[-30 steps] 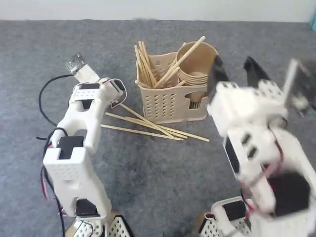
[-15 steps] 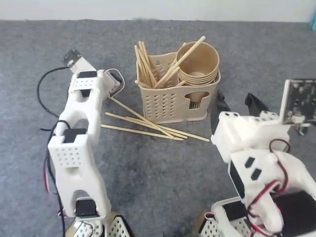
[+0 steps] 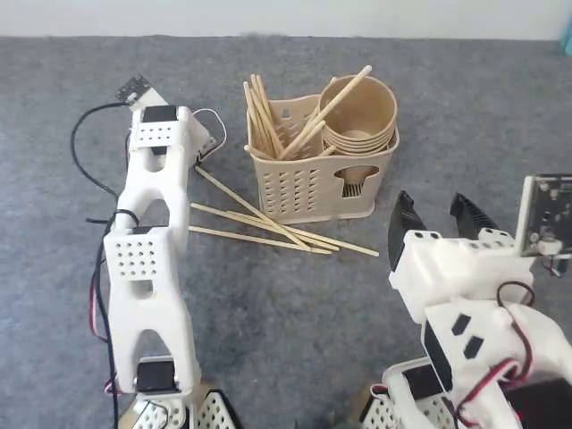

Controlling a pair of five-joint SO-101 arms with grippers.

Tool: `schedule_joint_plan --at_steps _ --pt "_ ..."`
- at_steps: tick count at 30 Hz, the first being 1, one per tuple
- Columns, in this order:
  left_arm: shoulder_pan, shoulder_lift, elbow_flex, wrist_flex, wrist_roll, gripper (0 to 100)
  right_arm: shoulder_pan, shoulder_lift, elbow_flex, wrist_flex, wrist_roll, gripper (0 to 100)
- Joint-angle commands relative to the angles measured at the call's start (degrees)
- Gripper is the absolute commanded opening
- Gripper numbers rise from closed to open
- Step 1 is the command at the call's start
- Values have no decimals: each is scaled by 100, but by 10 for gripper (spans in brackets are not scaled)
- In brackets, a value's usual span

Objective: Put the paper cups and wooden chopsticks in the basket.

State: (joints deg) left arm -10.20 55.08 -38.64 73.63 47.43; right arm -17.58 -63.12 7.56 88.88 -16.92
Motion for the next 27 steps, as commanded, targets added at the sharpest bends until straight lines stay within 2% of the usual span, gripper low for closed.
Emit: schedule_joint_plan --at_steps 1,5,9,14,22,27 --pt "-105 211 -312 352 18 13 -13 -119 -185 40 -62 245" --pt "-105 211 -409 589 18 13 -13 -347 237 48 -62 245" --pt "-123 158 -409 607 9 12 -4 -796 1380 567 -18 245" --pt "-105 -396 -382 897 -211 12 48 -1358 3244 532 738 245" --pt "-70 -1310 -251 1538 -211 12 1385 -1516 4677 -664 1705 245" --pt "-53 -1644 101 1670 -211 12 1613 -1516 6303 -2070 1767 245"
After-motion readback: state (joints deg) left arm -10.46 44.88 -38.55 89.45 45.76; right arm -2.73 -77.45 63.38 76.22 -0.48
